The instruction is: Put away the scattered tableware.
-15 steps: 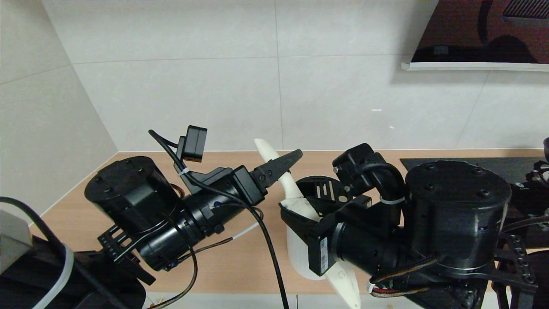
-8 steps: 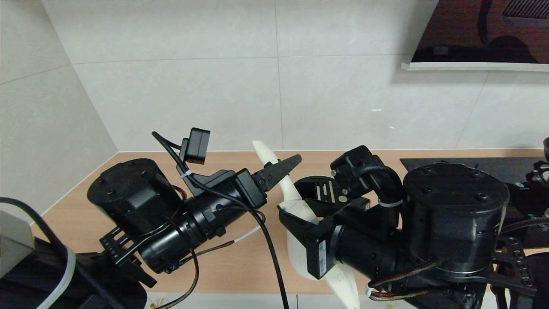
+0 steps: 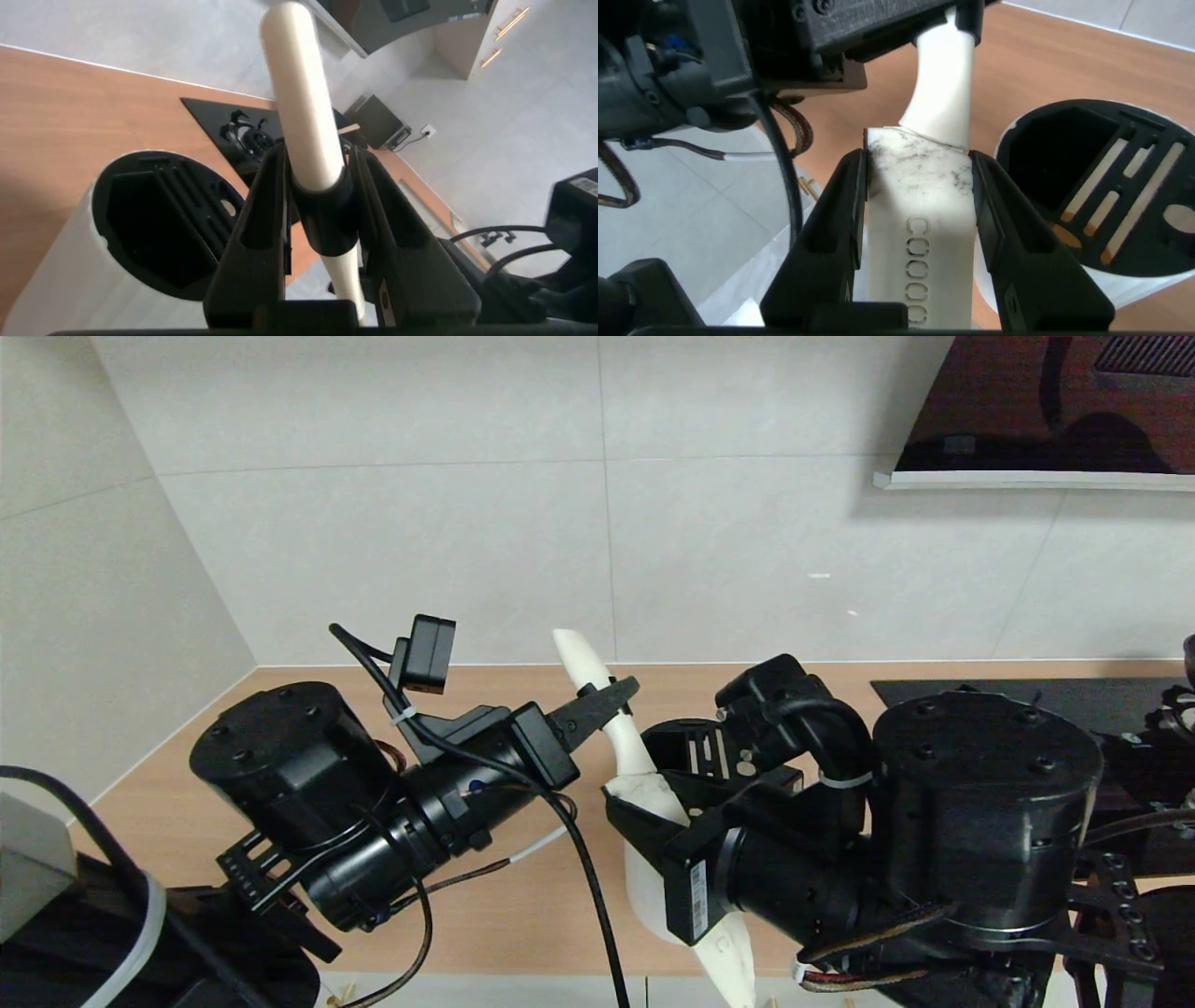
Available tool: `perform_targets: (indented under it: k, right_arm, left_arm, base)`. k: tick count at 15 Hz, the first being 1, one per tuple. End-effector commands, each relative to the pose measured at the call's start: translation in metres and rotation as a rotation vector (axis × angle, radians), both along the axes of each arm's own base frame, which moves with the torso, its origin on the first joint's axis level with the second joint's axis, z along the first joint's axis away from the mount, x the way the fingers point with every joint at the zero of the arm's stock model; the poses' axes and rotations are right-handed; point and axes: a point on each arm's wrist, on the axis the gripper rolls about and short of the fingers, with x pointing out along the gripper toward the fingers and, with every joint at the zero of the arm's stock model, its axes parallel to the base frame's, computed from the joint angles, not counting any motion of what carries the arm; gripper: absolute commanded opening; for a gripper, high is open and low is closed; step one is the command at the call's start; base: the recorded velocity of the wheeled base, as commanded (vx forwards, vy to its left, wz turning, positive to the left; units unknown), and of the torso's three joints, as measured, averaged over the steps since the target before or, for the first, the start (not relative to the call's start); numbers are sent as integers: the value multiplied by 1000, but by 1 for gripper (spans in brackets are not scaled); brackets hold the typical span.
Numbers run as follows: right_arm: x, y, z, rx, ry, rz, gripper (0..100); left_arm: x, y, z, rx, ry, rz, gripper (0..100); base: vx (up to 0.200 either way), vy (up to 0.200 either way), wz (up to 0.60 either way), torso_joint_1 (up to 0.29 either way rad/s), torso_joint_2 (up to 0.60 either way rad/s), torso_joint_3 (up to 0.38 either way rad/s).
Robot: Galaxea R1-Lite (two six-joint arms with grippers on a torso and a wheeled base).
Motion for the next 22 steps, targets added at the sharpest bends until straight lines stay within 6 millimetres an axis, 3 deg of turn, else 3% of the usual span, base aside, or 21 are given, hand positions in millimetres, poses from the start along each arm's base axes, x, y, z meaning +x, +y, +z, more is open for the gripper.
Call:
perform_targets:
  k: [1, 11, 12, 18, 22]
  right_arm:
    - [0, -1, 2, 7, -5, -3, 0]
    - [1, -2, 3, 9, -7, -12, 0]
    - [2, -2, 2, 8, -6, -12, 100]
    - [1, -12, 15, 45, -28, -29, 100]
    - [19, -47, 42, 113, -82, -136, 100]
  left_arm:
    - [0, 0, 0, 0, 0, -2, 0]
    - [-12, 0, 1, -19, -36, -54, 0]
    - [-12, 0, 1, -23, -42, -62, 0]
    - [-12, 0, 7, -33, -58, -58, 0]
    - [-11, 8, 47, -50, -38, 80, 0]
  base:
    - [0, 0, 0, 0, 0, 0]
    - [0, 0, 0, 0, 0, 0]
    - [0, 0, 0, 0, 0, 0]
    - [0, 0, 0, 0, 0, 0]
    - [0, 0, 0, 0, 0, 0]
